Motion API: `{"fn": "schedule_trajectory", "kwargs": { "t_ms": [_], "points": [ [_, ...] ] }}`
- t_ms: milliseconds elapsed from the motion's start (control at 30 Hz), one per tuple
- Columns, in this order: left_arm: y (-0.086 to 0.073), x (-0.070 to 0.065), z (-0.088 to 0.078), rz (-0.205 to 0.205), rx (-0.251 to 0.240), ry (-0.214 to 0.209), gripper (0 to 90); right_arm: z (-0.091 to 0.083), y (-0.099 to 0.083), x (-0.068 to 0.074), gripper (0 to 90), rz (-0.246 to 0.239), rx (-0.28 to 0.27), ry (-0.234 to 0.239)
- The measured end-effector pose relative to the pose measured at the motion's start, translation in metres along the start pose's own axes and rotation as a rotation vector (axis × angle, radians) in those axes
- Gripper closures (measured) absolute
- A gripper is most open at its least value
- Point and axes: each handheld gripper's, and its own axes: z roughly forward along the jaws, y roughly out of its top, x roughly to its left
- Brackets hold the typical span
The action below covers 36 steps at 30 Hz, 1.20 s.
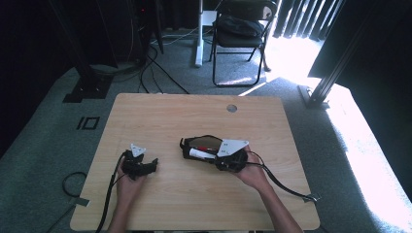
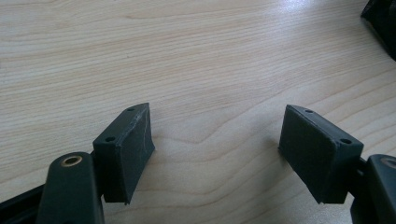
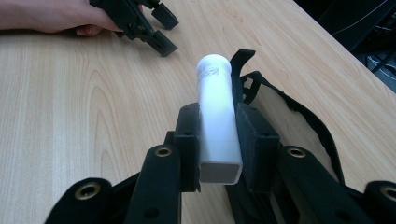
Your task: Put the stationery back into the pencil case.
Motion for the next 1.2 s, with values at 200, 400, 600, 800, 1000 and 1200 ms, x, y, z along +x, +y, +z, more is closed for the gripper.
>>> {"fn": "schedule_trajectory", "kwargs": {
  "t_ms": [200,400,600,800,1000,1200],
  "points": [
    [0.000,0.000,0.000,0.000,0.000,0.000,25.9,-0.002,0.000,-0.004,70.9,-0.005,0.003,-0.005],
    [0.000,0.000,0.000,0.000,0.001,0.000,25.8,-0.003,0.000,-0.008,70.9,0.000,0.009,-0.010],
    [0.000,0.000,0.000,0.000,0.001,0.000,25.8,-0.003,0.000,-0.012,70.8,0.003,0.014,-0.014],
    [0.001,0.000,0.001,-0.001,0.001,0.000,25.6,-0.004,0.000,-0.017,70.9,0.004,0.016,-0.023],
    [0.001,0.000,0.001,-0.002,0.001,-0.001,25.6,-0.005,0.000,-0.022,70.9,0.011,0.019,-0.032],
    [0.001,0.000,0.001,-0.002,0.001,-0.003,25.6,-0.005,0.000,-0.029,70.9,0.016,0.023,-0.039]
  ]
}}
